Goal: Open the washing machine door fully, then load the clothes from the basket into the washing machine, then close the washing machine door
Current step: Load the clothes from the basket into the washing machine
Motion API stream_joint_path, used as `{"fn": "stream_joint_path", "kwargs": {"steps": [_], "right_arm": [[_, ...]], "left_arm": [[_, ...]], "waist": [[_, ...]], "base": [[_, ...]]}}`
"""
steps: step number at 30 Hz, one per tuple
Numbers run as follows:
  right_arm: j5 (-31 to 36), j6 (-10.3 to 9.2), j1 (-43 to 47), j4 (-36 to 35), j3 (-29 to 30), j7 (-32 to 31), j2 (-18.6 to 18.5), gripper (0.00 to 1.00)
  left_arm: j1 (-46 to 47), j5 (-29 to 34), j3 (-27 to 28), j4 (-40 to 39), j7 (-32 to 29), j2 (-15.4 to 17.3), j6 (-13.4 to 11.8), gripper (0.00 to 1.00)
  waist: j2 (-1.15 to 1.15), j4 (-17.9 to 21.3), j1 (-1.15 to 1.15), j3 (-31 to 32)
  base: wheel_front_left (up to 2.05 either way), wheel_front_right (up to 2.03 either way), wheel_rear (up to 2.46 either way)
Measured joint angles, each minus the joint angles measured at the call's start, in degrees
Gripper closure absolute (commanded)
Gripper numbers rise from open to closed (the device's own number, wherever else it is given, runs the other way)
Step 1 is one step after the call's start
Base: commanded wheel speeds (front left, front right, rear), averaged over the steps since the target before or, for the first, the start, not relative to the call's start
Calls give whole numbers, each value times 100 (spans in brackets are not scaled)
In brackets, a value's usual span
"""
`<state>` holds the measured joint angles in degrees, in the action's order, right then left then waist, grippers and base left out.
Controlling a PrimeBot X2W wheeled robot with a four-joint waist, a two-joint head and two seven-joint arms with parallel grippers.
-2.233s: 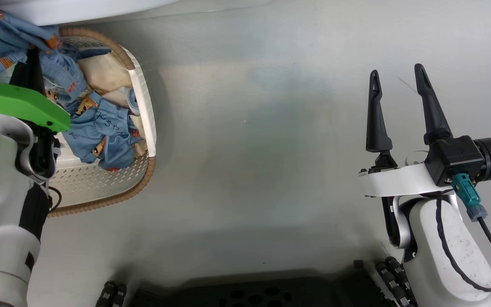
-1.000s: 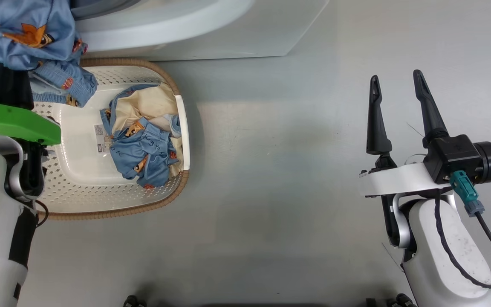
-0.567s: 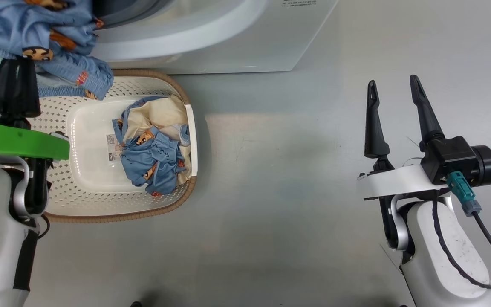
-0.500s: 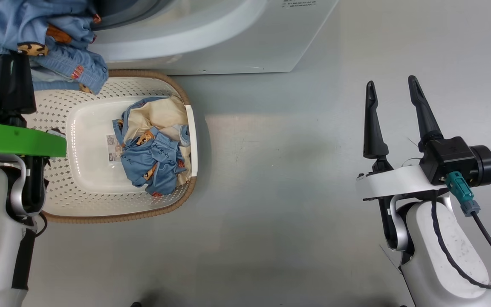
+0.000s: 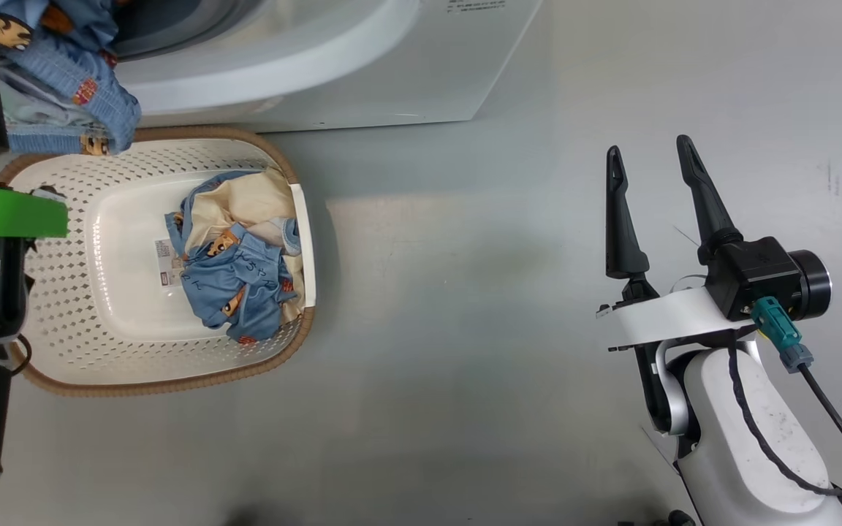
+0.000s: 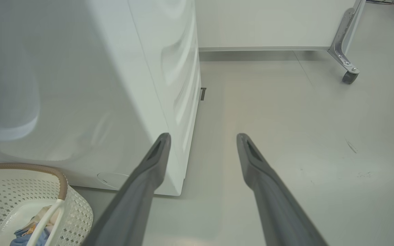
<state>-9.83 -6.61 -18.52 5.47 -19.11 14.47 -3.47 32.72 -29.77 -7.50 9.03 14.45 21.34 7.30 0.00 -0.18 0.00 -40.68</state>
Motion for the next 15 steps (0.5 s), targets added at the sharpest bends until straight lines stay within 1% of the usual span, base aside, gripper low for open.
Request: {"fn": "stream_joint_path", "kwargs": {"steps": [9, 14, 15], "right_arm": [[-57, -1, -14, -26, -48, 0, 1, 0], [-86, -1, -88, -54, -93, 0, 0, 0], [-92, -1, -107, -66, -105, 0, 2, 0]], "left_arm": [[423, -63, -94, 229, -16, 186, 0, 100], [742, -155, -163, 457, -257, 331, 0, 100], [814, -182, -189, 535, -380, 365, 0, 100]], "waist": [[0, 163, 0, -109], [0, 237, 0, -208], [0, 251, 0, -230]], "base": [[0, 0, 0], [0, 0, 0], [0, 0, 0]]}}
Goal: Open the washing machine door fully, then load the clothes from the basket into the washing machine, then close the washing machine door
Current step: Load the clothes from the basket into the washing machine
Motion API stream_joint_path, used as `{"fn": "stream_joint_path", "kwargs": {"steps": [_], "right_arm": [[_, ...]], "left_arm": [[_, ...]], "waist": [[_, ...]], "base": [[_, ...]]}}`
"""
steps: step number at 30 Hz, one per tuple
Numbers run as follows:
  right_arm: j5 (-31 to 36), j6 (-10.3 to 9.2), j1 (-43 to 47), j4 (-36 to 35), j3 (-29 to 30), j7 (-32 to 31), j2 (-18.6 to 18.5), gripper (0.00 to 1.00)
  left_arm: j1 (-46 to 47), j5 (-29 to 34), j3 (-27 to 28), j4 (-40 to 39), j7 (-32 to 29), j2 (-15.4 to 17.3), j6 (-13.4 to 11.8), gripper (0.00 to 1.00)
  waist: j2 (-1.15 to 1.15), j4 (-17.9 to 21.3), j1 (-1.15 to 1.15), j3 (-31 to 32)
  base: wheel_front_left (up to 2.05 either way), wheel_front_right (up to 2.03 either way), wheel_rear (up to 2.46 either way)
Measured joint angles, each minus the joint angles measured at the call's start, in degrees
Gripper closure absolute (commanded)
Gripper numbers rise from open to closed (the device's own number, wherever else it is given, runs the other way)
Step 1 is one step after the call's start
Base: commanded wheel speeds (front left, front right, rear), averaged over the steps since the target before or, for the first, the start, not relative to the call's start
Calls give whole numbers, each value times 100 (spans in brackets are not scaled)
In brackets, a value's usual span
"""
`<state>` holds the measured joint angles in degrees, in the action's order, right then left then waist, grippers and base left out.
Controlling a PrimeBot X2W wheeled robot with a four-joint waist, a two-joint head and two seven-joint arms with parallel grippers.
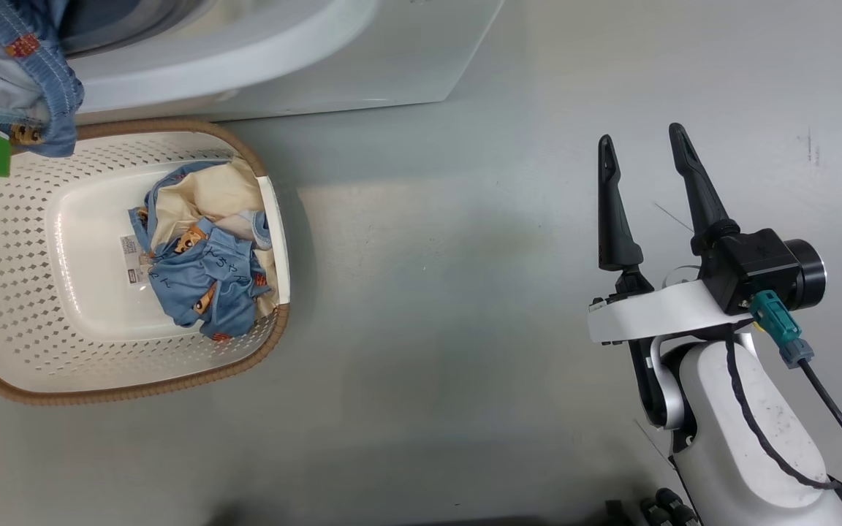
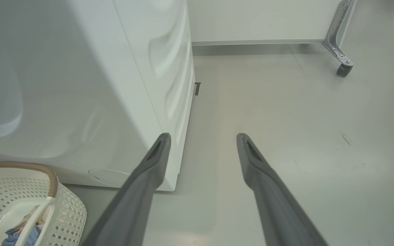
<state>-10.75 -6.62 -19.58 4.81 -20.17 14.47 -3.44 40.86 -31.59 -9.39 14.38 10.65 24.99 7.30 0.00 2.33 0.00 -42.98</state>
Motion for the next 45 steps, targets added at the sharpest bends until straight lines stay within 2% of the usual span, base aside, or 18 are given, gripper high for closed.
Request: {"fn": "stream_joint_path", "kwargs": {"steps": [8, 13, 26, 38, 42, 45], "right_arm": [[-79, -4, -6, -30, -53, 0, -1, 0], [-92, -8, -22, -53, -60, 0, 1, 0], [-134, -15, -142, -92, -157, 0, -1, 0], [-199, -16, -235, -148, -261, 0, 0, 0], [-244, -18, -239, -149, -278, 0, 0, 0], [-245, -57, -240, -149, -277, 0, 0, 0]], "left_arm": [[565, -331, -90, 322, -577, 179, 0, 100], [956, -346, -171, 545, -1013, 402, 0, 100], [1808, -634, -279, 1106, -1766, 463, 1, 100], [2567, -688, -265, 1545, -2176, 449, 2, 100], [2742, -655, -270, 1669, -2118, 446, -1, 100], [2855, -511, -247, 1669, -1819, 446, -2, 100]], "waist": [[0, 104, 0, -172], [0, 141, 0, -280], [0, 212, 0, -590], [0, 312, 0, -932], [0, 342, 0, -995], [0, 355, 0, -1024]], "base": [[0, 0, 0], [0, 0, 0], [0, 0, 0], [0, 0, 0], [0, 0, 0], [0, 0, 0]]}}
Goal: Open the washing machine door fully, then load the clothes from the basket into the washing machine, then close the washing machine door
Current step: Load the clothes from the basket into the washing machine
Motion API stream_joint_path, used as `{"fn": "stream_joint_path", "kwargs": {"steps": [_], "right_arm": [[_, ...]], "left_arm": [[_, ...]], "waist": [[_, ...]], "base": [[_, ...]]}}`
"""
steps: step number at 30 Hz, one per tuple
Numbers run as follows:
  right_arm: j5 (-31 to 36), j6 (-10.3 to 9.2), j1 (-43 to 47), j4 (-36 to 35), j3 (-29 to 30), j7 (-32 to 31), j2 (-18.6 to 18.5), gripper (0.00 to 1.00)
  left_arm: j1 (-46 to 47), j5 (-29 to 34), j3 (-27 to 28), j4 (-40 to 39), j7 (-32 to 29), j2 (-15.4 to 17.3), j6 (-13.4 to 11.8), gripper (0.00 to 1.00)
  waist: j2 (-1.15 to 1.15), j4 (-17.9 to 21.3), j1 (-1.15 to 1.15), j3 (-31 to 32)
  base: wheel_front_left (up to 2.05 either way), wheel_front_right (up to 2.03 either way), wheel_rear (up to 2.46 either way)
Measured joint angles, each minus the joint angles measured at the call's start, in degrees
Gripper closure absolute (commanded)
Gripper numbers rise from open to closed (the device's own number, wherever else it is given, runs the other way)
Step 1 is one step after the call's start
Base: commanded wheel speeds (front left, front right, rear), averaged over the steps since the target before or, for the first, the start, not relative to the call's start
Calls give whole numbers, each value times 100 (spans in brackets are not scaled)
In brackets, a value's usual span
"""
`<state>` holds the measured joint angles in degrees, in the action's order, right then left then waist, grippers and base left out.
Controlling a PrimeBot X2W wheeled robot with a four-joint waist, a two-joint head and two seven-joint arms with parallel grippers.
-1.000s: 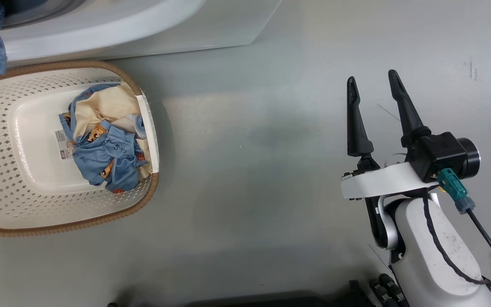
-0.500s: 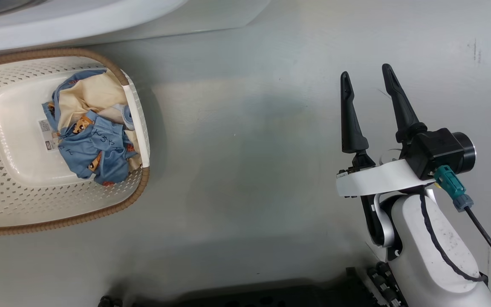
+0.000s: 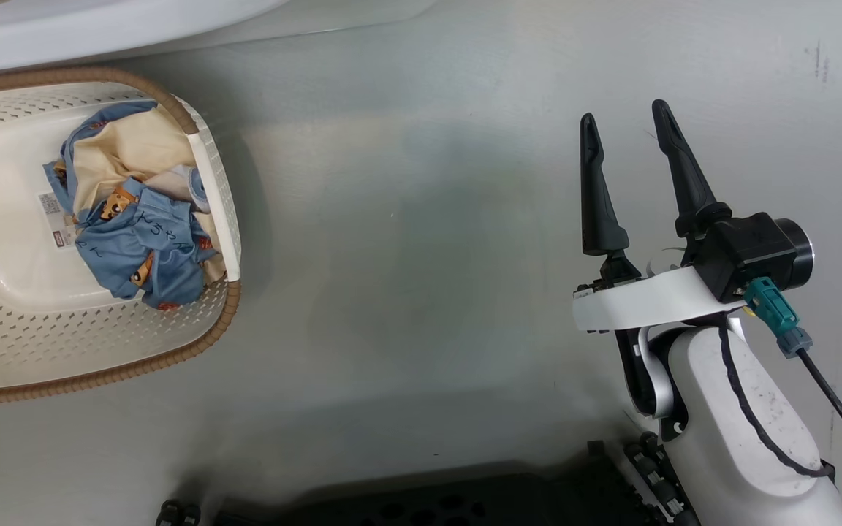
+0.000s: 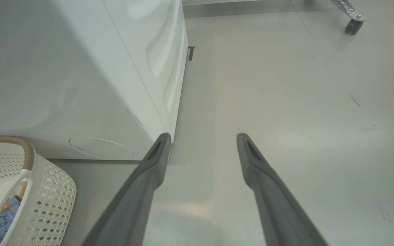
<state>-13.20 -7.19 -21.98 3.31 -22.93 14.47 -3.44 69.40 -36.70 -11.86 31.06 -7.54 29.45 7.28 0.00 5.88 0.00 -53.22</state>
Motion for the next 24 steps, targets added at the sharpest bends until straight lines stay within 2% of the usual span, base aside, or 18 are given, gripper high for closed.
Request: {"fn": "stream_joint_path", "kwargs": {"steps": [7, 12, 13, 14, 19, 24], "right_arm": [[-41, 0, -24, 0, -9, 0, 0, 0], [-41, 0, -97, 2, -15, 0, 1, 0], [-41, 0, -110, 2, -11, 0, 0, 0], [-41, 0, -111, 3, -10, 0, 2, 0], [-41, 0, -111, 40, 20, 0, 1, 0], [-37, 0, -108, 93, 188, 0, -2, 0]], "left_arm": [[573, 370, 69, -213, 1046, 25, 2, 100], [583, 432, 13, 4, 1335, 10, 2, 100], [572, 441, -10, 59, 1376, 7, 2, 61], [572, 439, -10, 152, 1374, -2, 2, 0], [563, 433, -155, 372, 1473, -82, 2, 0], [561, 433, -346, 512, 1637, -348, 2, 0]], "waist": [[0, 36, 0, -58], [0, 51, 0, -73], [0, 53, 0, -71], [0, 53, 0, -68], [0, 40, 0, -38], [0, -39, 0, 45]], "base": [[0, 0, 0], [0, 0, 0], [0, 0, 0], [0, 0, 0], [0, 0, 0], [0, 0, 0]]}}
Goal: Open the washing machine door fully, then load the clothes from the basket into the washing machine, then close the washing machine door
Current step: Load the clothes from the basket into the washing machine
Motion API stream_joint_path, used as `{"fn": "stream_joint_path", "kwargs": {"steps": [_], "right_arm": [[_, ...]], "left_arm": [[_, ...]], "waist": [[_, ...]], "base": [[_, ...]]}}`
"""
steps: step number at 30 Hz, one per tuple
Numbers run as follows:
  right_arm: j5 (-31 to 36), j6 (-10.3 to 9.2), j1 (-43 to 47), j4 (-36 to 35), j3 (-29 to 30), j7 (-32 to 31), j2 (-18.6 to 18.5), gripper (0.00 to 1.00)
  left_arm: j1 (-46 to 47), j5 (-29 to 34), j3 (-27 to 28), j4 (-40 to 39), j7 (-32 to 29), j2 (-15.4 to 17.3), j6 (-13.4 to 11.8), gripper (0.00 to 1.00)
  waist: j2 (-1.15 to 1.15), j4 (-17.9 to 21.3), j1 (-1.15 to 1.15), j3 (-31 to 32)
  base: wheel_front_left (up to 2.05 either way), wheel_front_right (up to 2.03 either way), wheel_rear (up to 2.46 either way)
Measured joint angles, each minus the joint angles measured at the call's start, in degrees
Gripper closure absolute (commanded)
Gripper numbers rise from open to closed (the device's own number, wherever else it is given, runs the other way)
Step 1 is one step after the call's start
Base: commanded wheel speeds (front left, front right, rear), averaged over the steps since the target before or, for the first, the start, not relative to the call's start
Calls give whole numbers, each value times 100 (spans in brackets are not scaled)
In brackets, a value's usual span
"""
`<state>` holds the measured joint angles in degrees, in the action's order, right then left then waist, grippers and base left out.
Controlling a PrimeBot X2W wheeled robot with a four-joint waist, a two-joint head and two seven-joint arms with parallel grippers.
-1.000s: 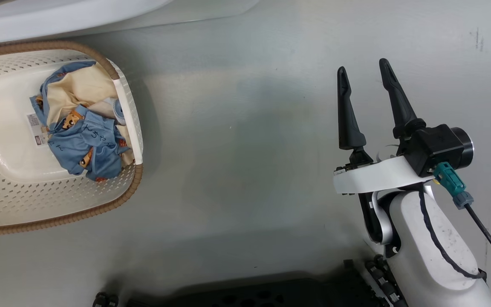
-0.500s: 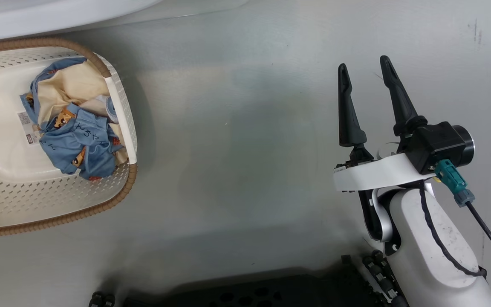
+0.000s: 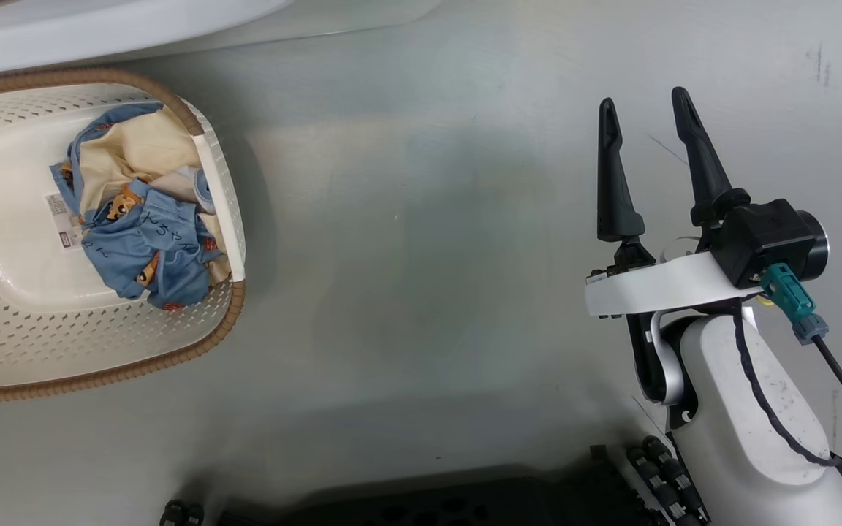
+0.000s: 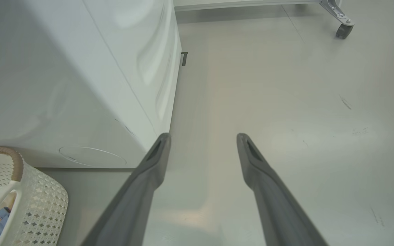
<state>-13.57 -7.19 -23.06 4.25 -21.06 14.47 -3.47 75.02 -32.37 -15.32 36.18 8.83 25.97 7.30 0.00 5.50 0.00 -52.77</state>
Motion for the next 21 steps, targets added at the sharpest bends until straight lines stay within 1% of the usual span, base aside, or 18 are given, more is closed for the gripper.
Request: {"fn": "stream_joint_path", "kwargs": {"steps": [6, 9, 17, 21], "right_arm": [[15, 0, 0, 43, 15, 0, 2, 0], [15, 0, 0, 71, 42, 0, 2, 0], [66, 0, 2, 126, 209, 0, 1, 0], [119, 0, 4, 193, 244, 0, -1, 0]], "left_arm": [[-44, -2, -55, 153, 200, -46, 0, 0], [-172, -16, -165, 241, 286, -114, 0, 0], [-490, -60, -207, 420, 446, -252, 0, 0], [-634, -141, -270, 431, 495, -380, 0, 0]], "waist": [[0, -71, 0, 117], [0, -109, 0, 210], [0, -227, 0, 512], [0, -288, 0, 691]], "base": [[0, 0, 0], [0, 0, 0], [0, 0, 0], [0, 0, 0]]}}
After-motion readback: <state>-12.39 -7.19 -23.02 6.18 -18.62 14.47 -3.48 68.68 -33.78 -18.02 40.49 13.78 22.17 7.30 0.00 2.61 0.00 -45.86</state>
